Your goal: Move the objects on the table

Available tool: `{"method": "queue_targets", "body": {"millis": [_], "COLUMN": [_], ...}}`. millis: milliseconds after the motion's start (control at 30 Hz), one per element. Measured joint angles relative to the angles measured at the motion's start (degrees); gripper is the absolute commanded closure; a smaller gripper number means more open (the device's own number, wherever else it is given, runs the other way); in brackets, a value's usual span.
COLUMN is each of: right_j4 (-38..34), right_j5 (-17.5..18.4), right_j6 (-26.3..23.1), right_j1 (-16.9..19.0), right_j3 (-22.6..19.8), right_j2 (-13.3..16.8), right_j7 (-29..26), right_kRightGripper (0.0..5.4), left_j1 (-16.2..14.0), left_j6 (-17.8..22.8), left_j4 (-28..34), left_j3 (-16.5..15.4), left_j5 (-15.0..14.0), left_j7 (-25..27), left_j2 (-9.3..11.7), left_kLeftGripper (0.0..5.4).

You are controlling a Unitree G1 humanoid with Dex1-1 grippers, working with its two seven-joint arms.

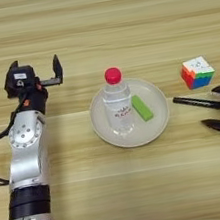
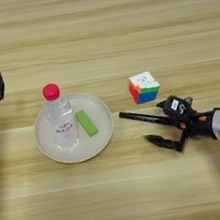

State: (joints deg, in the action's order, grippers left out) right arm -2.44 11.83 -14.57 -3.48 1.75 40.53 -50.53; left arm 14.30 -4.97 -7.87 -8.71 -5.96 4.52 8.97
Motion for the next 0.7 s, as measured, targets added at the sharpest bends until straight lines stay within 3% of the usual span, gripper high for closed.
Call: {"method": "queue_targets", "body": {"millis": [400, 700], "right_j4": [-7.73, -8.69], "right_j5": [5.32, 5.41], "right_j6": [-4.73, -5.01], "right_j1": [1.39, 0.77], "right_j3": [-7.29, -8.02], "right_j2": [-6.88, -12.55], "right_j7": [10.75, 18.56], "right_kRightGripper": [0.02, 0.02], "left_j1": [0.01, 0.07], "left_j6": [-0.63, -1.86], "left_j4": [-1.30, -2.46], "left_j3": [-0.06, -0.11], "left_j5": [0.04, 0.05], "left_j7": [-0.06, -0.10], "left_j2": [0.00, 0.01], "left_kLeftGripper": [0.00, 0.00]}}
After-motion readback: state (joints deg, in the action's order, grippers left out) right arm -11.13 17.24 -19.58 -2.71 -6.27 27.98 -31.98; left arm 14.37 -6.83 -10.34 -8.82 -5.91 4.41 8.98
